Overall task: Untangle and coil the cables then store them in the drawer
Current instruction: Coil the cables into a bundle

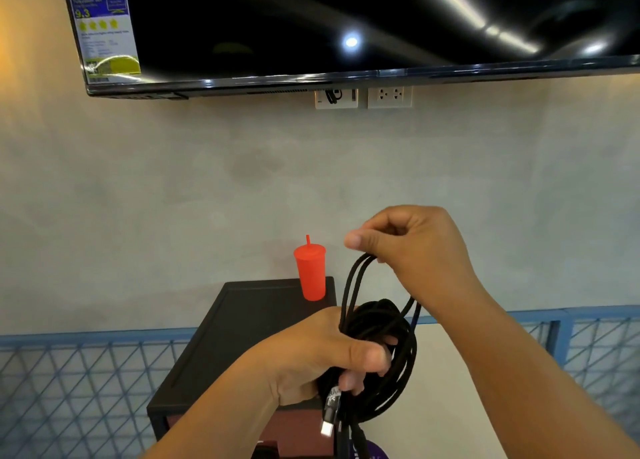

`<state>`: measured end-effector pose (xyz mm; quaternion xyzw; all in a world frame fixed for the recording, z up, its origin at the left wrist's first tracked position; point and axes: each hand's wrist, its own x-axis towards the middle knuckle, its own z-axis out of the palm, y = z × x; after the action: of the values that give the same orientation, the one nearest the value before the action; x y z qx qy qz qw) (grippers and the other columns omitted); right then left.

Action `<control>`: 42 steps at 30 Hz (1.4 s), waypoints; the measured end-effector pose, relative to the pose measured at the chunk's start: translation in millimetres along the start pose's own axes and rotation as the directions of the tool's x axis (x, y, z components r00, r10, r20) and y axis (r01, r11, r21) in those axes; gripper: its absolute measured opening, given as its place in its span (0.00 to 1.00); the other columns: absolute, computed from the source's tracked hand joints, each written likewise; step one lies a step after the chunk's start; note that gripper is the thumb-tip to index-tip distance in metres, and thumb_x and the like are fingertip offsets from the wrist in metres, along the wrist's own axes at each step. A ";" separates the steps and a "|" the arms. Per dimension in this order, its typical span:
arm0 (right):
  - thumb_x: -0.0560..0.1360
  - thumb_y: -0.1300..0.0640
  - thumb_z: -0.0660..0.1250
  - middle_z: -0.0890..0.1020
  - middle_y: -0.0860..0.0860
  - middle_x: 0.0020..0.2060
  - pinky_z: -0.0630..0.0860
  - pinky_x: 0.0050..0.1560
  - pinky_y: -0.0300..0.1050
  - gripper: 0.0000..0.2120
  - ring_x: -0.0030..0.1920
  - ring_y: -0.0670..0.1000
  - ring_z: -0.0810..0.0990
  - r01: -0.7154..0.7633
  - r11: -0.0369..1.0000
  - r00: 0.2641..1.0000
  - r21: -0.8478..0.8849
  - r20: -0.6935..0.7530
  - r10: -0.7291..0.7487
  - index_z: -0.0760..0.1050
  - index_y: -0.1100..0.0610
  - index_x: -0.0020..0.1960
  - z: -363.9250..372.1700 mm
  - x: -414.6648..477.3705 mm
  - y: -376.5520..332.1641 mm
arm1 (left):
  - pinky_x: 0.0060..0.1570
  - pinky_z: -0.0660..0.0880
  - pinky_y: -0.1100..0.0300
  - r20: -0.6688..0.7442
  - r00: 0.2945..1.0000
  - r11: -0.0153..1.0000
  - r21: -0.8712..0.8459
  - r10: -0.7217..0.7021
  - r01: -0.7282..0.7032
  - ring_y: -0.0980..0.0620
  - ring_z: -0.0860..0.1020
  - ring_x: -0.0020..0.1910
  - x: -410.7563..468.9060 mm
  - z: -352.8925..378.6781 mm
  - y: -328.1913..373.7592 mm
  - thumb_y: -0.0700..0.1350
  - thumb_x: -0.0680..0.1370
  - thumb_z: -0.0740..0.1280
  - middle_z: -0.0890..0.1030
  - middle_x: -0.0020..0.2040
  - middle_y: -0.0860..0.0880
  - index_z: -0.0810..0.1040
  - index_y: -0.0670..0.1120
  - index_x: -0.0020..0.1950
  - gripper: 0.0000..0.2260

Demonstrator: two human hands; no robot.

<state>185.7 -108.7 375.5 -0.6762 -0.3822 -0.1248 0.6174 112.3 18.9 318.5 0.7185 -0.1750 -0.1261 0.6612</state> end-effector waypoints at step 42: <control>0.59 0.26 0.50 0.64 0.50 0.22 0.63 0.31 0.39 0.30 0.23 0.45 0.64 -0.057 0.789 0.891 -0.612 0.325 0.317 0.60 0.55 0.25 -11.5 -70.4 28.0 | 0.20 0.65 0.71 -0.884 0.411 0.508 -0.466 -0.223 -0.725 0.60 0.64 0.17 4.3 -73.9 3.1 0.51 0.77 0.64 0.66 0.18 0.54 0.68 0.45 0.36 0.14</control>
<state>160.3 -143.4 312.0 -0.8791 -0.3752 -0.0284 0.2926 146.5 83.9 328.8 0.2311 0.1456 0.3169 0.9083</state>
